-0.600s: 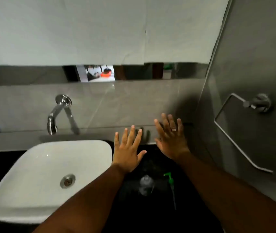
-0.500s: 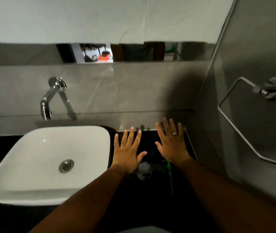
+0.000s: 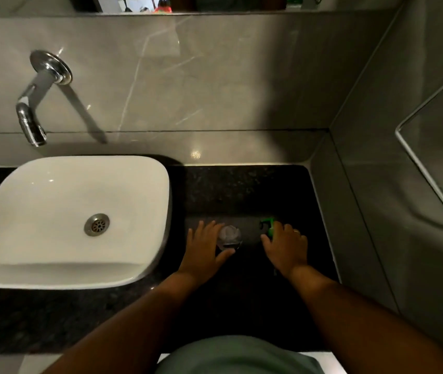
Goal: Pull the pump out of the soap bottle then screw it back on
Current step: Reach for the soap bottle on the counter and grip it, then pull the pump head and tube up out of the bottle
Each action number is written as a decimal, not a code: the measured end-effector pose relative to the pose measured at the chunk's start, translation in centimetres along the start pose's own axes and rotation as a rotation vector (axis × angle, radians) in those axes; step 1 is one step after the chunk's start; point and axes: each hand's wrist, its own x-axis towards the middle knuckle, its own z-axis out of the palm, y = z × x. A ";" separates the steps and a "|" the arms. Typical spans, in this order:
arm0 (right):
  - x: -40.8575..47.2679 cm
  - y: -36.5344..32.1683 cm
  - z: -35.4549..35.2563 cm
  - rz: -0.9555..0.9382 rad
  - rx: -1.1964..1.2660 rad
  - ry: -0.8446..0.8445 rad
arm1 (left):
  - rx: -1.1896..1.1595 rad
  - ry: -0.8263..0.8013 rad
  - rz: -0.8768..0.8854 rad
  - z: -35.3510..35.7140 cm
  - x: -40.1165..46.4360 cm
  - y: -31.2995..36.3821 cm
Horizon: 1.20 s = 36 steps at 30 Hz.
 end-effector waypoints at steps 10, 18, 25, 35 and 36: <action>3.7 -0.3 -0.7 0.064 -0.001 -0.109 | -0.236 -0.153 -0.107 -0.7 2.1 -1.9; 7.3 -4.7 -7.1 -0.081 0.767 0.031 | -0.346 -0.210 -0.176 -1.0 1.5 -2.1; 7.4 -9.5 -12.0 -0.358 1.071 0.237 | -0.366 -0.211 -0.157 -1.0 1.2 -1.8; 4.4 -8.8 -8.6 -0.393 0.831 0.244 | -0.349 -0.224 -0.150 -1.0 1.1 -1.9; 4.0 -8.7 -8.1 -0.386 0.812 0.225 | -0.350 -0.222 -0.148 -1.0 1.1 -1.9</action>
